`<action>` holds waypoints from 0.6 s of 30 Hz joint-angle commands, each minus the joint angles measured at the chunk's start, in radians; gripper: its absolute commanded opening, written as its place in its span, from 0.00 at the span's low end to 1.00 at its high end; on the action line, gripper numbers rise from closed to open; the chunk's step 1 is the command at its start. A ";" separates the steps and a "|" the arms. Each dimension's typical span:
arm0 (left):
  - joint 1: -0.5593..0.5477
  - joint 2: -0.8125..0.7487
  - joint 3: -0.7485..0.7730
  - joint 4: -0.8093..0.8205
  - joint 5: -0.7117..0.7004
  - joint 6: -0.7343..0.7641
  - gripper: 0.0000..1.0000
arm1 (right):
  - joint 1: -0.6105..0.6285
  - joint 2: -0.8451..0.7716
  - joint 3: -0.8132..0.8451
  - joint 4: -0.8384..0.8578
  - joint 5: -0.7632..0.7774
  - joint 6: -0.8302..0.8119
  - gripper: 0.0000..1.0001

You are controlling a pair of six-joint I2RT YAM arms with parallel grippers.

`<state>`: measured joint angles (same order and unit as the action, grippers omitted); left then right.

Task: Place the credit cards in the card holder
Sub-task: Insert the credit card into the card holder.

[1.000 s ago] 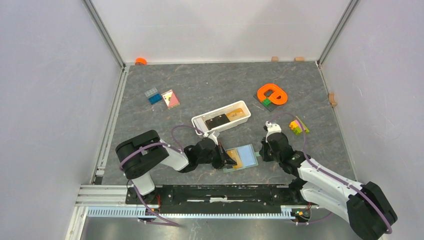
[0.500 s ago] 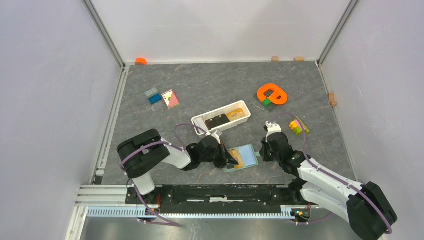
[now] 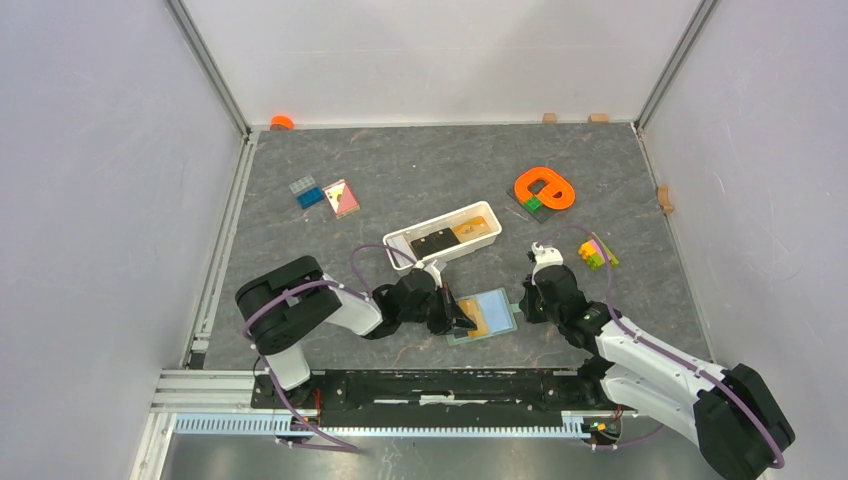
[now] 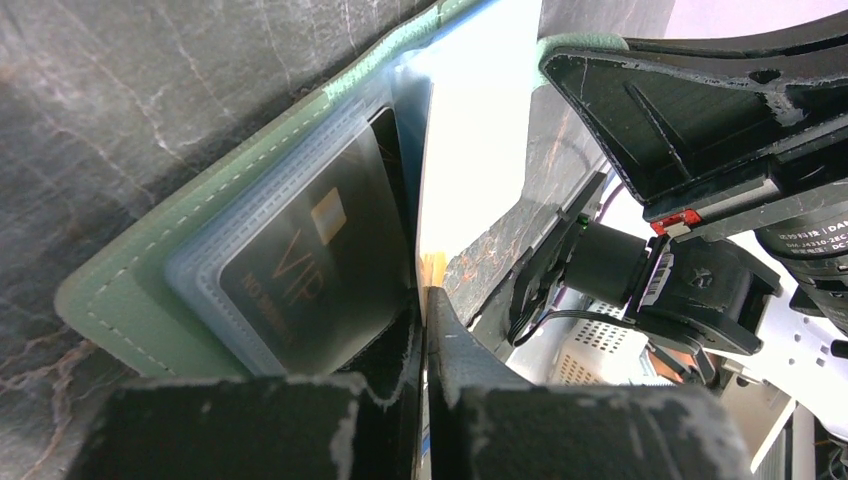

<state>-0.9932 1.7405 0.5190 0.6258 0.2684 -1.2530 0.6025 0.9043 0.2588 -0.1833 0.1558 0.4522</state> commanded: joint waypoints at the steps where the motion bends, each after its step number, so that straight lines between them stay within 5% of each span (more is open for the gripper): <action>1: 0.024 0.045 -0.017 -0.094 0.002 0.037 0.02 | 0.003 0.003 0.014 -0.071 0.034 0.002 0.00; 18: 0.027 0.061 -0.071 -0.016 -0.006 -0.058 0.02 | 0.006 0.017 0.022 -0.074 0.036 0.002 0.00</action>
<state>-0.9829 1.7519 0.4812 0.7120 0.2821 -1.2507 0.6060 0.9089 0.2657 -0.1959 0.1604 0.4519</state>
